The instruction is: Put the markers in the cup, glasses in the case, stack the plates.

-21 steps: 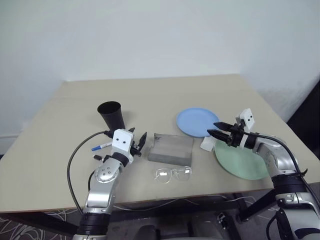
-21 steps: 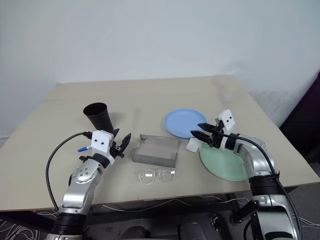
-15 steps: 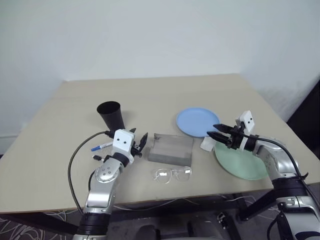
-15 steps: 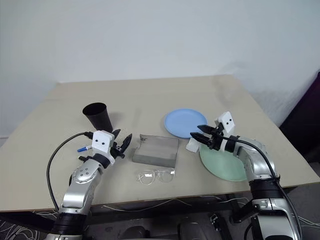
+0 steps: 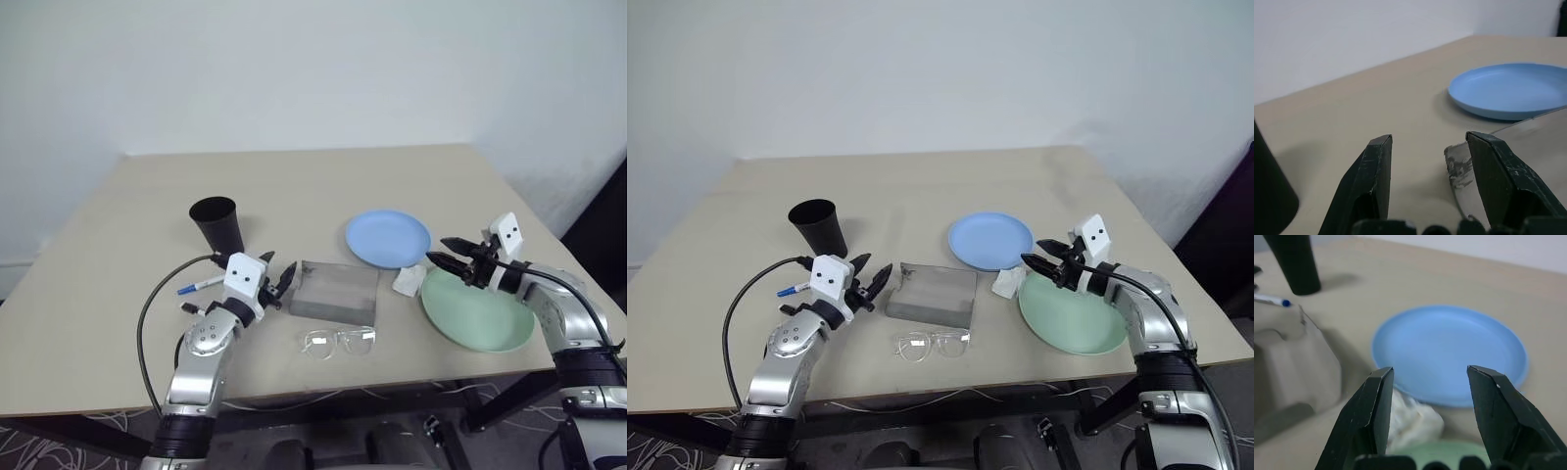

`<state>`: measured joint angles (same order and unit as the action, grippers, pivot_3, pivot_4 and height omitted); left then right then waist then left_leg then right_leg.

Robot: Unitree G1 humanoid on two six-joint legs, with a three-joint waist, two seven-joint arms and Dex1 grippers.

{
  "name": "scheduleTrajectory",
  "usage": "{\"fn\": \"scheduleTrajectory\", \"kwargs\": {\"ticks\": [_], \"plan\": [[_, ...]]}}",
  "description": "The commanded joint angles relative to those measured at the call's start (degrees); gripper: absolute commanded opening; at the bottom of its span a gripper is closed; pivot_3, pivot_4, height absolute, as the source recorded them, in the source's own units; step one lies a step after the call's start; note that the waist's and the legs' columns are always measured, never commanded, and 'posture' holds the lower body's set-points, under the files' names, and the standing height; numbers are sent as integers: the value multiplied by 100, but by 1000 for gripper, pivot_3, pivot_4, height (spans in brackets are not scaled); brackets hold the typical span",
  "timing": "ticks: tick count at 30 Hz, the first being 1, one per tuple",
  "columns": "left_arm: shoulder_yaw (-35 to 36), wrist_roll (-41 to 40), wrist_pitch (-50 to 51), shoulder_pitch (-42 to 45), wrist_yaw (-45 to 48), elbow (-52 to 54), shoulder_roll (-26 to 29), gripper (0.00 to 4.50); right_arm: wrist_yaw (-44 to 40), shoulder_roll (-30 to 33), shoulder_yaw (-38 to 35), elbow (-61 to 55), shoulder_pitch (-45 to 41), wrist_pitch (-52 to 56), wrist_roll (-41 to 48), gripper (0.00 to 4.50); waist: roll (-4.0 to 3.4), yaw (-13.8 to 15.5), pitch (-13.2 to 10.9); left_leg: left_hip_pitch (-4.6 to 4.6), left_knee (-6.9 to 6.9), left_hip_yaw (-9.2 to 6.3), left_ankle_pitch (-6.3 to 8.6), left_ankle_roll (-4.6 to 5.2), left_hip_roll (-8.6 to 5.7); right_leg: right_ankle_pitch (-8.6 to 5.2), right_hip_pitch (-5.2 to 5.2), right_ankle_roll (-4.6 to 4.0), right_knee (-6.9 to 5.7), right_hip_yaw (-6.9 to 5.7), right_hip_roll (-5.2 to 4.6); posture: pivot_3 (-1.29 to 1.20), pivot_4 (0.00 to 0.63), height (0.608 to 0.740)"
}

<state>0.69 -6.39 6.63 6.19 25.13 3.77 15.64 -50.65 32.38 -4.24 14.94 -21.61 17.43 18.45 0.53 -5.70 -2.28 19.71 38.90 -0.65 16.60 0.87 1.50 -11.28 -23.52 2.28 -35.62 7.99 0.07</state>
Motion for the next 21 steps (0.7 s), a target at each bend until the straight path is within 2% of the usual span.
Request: {"fn": "scheduleTrajectory", "kwargs": {"ticks": [1, 8, 13, 20, 21], "plan": [[68, -119, -181, 71, 157, 117, 123, 2490, 151, -33, -125, -325, 3, -10, 51, 2582, 1, -23, -1, -1, -4, 5, 0, 0, 0, 0, -2, 0, 0, 7, 0, 0, 0, 740], [46, -325, -131, 17, 347, 236, 182, 2490, 278, 48, -215, -483, 59, 40, 64, 2582, 15, -20, -12, -1, -8, 8, 0, 0, 0, -1, -6, 1, 1, 12, 0, 0, 0, 740], [-13, -812, 212, -39, 841, 544, 245, 2490, 261, 203, -222, -507, 90, 82, 10, 2582, 23, -16, -19, 1, -8, 9, 0, 0, 0, -1, -7, 1, 5, 13, 0, 0, 0, 740], [-462, -1084, 667, 165, 1638, 669, 477, 2490, 70, 786, -348, 87, 111, 154, -86, 2582, 40, -16, -32, 2, -12, 11, 0, 0, -3, -5, -9, 4, 9, 18, -1, 0, 0, 740], [-512, -1117, 727, 187, 1709, 685, 486, 2524, 35, 839, -366, 176, 109, 158, -64, 2755, 44, -19, -34, 2, -12, 12, 0, 0, -3, -5, -9, 4, 9, 20, -1, 0, 0, 740]]}}
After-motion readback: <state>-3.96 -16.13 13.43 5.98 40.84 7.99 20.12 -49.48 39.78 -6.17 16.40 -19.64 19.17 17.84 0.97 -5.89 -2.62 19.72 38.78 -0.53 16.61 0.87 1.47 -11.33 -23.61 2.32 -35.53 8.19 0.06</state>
